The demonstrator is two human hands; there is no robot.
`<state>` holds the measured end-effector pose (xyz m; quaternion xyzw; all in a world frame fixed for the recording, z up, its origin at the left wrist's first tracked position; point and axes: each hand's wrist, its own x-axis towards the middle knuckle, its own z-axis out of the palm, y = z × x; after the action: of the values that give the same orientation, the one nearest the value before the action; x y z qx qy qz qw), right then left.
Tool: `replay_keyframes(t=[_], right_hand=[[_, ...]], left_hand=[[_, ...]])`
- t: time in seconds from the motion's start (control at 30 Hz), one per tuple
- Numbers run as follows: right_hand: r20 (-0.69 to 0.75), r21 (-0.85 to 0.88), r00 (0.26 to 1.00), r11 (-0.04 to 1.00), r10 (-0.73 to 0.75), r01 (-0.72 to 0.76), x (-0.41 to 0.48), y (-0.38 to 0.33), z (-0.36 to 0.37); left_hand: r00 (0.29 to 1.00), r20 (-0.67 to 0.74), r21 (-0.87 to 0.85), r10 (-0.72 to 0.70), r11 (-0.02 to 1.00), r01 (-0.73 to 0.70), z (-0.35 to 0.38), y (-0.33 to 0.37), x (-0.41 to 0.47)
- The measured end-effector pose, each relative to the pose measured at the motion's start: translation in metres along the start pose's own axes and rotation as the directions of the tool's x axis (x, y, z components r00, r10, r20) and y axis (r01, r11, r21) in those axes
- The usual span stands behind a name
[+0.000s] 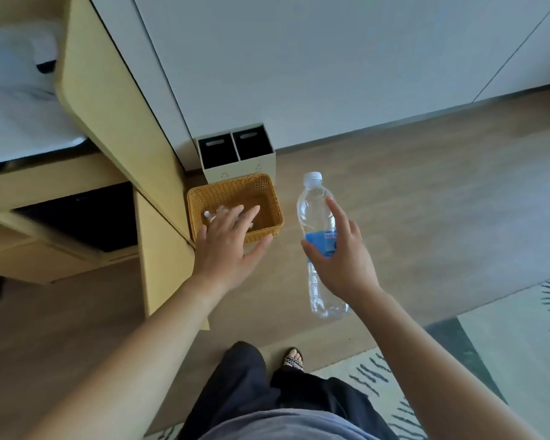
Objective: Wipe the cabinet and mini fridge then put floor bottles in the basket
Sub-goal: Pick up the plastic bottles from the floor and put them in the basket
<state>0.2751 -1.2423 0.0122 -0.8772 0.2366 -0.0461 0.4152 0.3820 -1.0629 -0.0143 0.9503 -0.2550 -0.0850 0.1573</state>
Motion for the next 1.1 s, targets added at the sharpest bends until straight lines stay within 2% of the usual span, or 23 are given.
replay_keyframes(t=[0.23,0.77,0.9,1.1], right_hand=[[0.014,0.014,1.0,1.0,-0.001,0.001,0.064,-0.006,0.007],[0.021,-0.044,0.998,0.997,-0.061,0.062,0.299,-0.068,0.008],[0.078,-0.029,0.992,0.994,-0.1,0.102,0.347,-0.065,0.012],[0.28,-0.022,0.944,0.982,-0.172,0.186,0.444,-0.062,0.021]], left_hand=[[1.0,0.005,0.01,0.002,1.0,-0.002,0.002,-0.011,0.068],[0.997,-0.066,-0.004,-0.033,0.999,0.033,-0.048,-0.074,0.284],[0.991,-0.086,-0.01,-0.098,0.995,0.098,-0.045,-0.082,0.321],[0.951,-0.107,-0.008,-0.289,0.957,0.289,-0.031,-0.083,0.374]])
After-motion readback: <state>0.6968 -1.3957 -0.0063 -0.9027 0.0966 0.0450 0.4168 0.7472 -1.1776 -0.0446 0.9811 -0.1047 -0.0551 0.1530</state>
